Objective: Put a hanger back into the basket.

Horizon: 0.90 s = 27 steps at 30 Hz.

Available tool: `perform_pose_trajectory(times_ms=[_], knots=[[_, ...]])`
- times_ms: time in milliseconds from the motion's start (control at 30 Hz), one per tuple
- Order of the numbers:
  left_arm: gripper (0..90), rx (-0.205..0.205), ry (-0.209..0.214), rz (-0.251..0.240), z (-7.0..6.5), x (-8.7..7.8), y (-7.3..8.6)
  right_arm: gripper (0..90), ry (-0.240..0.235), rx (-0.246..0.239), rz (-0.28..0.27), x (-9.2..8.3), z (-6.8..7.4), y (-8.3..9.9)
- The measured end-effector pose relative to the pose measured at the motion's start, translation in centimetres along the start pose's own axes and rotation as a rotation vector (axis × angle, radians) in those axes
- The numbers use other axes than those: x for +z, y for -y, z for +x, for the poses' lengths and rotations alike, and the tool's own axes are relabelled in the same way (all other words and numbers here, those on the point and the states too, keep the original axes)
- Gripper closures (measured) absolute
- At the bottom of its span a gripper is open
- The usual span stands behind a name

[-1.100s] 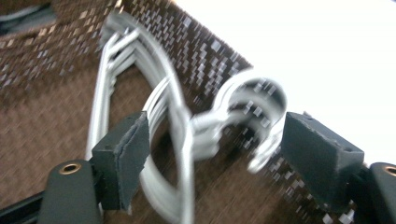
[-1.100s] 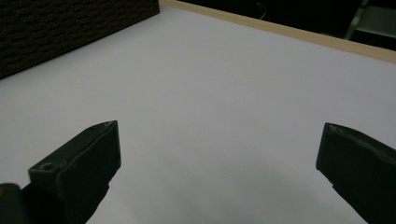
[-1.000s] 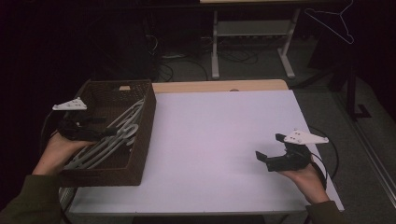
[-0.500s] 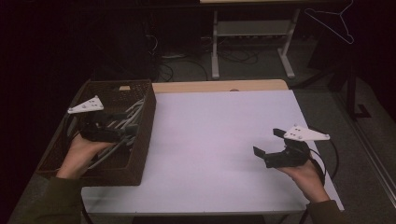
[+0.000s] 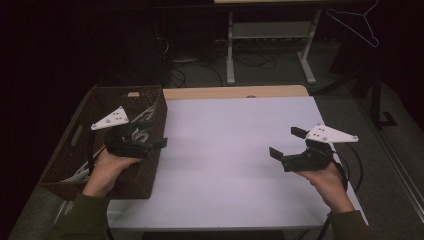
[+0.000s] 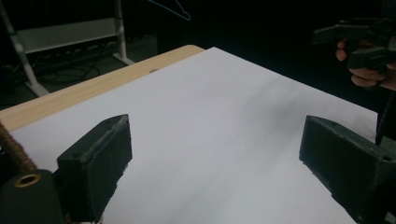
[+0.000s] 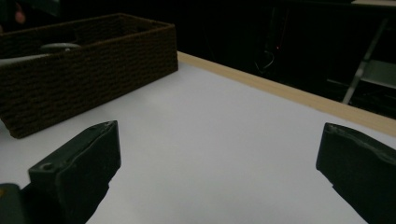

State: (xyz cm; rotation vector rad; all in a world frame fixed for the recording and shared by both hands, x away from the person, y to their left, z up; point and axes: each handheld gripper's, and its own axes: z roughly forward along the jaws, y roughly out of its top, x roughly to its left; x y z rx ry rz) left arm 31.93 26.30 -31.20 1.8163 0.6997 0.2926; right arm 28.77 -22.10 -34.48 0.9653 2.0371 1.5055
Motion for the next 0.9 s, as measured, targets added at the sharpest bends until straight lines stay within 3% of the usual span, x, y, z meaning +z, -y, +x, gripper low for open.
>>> perform_pose_trajectory(times_ms=[433, 900], knots=[[4.2, -0.011, 0.014, -0.062, -0.6, 0.9, 1.4, 0.0, -0.034, 0.000, -0.122, 0.0, 0.0, -2.8], [4.3, -0.015, 0.016, -0.066, -0.6, 1.1, 1.9, 0.0, -0.043, -0.011, -0.139, -0.2, 0.1, -2.9]])
